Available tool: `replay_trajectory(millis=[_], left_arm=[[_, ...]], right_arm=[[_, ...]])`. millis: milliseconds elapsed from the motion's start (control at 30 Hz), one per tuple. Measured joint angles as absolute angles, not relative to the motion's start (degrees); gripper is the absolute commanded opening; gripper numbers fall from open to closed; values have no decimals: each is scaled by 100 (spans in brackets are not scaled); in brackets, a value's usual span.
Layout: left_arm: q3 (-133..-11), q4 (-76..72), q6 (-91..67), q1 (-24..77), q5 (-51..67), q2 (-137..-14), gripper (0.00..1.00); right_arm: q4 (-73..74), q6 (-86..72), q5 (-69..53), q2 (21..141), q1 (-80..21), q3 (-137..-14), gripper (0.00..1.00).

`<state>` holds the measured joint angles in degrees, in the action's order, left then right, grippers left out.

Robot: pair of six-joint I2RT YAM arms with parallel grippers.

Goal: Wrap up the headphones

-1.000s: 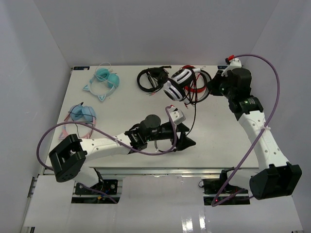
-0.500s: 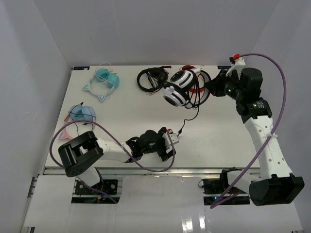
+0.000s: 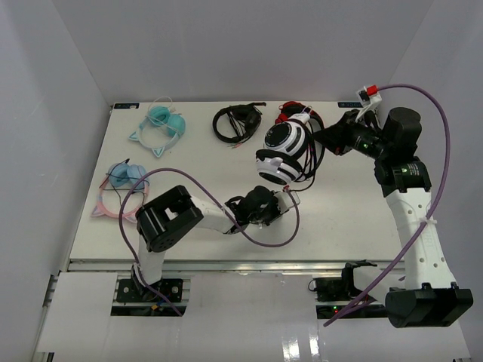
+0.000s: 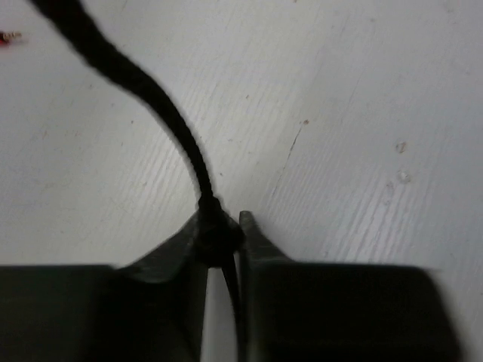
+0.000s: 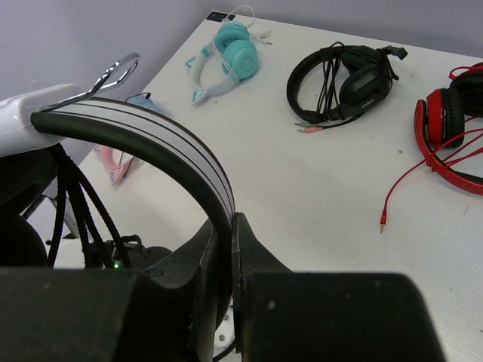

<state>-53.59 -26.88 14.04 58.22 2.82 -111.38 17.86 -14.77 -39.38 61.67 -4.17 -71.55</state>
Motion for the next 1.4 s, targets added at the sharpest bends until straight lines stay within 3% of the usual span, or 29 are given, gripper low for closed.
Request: replay_trajectory(millis=[33,233,500,733,1067,1400], left_arm=[[-5361,-2714,1388,5808,336,-11162,0],[-5033,-2922,1286,5600,572,-11004,0],[-4064,-2709,1216,4047,2031,-9792,0],[-4254,-1903,1367,3189,3021,-9096,0],[-6592,355,699,2823,4924,-9106,0],[-6741,398,-1878,3186,6170,-9097,7]], right_arm=[[1786,-1487,-3988,6145,-395,-7155,8],[1833,-1349,-4244,5943,-332,-7197,8],[2753,768,-4815,5537,-274,-7299,8],[3406,2819,-3930,5018,-266,-7001,8],[2828,4162,-2483,4824,-408,-5639,8],[755,3612,1025,5604,-2563,-4659,8]])
